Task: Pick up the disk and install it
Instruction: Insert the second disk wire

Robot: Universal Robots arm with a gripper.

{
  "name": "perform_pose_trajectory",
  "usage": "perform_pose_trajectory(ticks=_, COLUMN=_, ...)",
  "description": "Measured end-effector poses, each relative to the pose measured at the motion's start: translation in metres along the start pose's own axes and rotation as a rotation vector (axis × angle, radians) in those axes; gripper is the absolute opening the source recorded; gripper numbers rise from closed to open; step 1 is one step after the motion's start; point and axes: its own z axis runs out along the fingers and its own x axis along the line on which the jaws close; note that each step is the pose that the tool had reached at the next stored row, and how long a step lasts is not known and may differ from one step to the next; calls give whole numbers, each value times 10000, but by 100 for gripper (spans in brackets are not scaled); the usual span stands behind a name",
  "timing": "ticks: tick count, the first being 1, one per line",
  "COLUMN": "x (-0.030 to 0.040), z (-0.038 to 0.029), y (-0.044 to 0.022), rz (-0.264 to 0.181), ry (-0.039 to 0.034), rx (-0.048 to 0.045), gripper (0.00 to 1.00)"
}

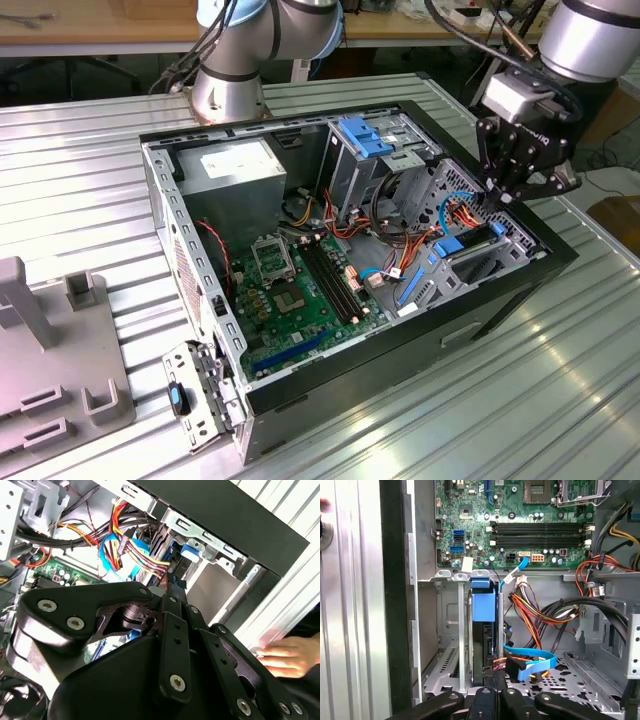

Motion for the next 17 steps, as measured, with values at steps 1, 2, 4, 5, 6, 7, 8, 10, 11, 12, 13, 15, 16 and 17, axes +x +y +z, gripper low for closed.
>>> perform_pose_trajectory(ticks=1, x=4, z=-60, y=-7, rz=-4, ry=-2, rx=-73, gripper=11)
perform_pose_trajectory(ticks=2, x=6, z=-93, y=-11, rz=-8, ry=-2, rx=-138, gripper=11)
perform_pose_trajectory(ticks=4, x=6, z=-103, y=-15, rz=-8, ry=-4, rx=-210, gripper=11)
perform_pose_trajectory(ticks=5, x=6, z=-103, y=-15, rz=-8, ry=-4, rx=-210, gripper=11)
perform_pose_trajectory(ticks=6, x=6, z=-104, y=-16, rz=-8, ry=-3, rx=-211, gripper=11)
perform_pose_trajectory(ticks=7, x=6, z=-117, y=-18, rz=-12, ry=-2, rx=-255, gripper=11)
perform_pose_trajectory(ticks=8, x=7, z=-145, y=-20, rz=-18, ry=-3, rx=-365, gripper=11)
perform_pose_trajectory(ticks=10, x=-2, z=-150, y=-20, rz=-24, ry=-10, rx=-481, gripper=11)
perform_pose_trajectory(ticks=11, x=-4, z=-151, y=-20, rz=-29, ry=14, rx=-534, gripper=11)
perform_pose_trajectory(ticks=12, x=-7, z=-160, y=-23, rz=-34, ry=18, rx=-592, gripper=11)
perform_pose_trajectory(ticks=13, x=-8, z=-166, y=-25, rz=-37, ry=14, rx=-649, gripper=11)
perform_pose_trajectory(ticks=15, x=-32, z=-170, y=-31, rz=-46, ry=13, rx=-792, gripper=18)
perform_pose_trajectory(ticks=16, x=-51, z=-170, y=-36, rz=-50, ry=11, rx=-863, gripper=18)
perform_pose_trajectory(ticks=17, x=-72, z=-171, y=-49, rz=-52, ry=13, rx=-904, gripper=19)
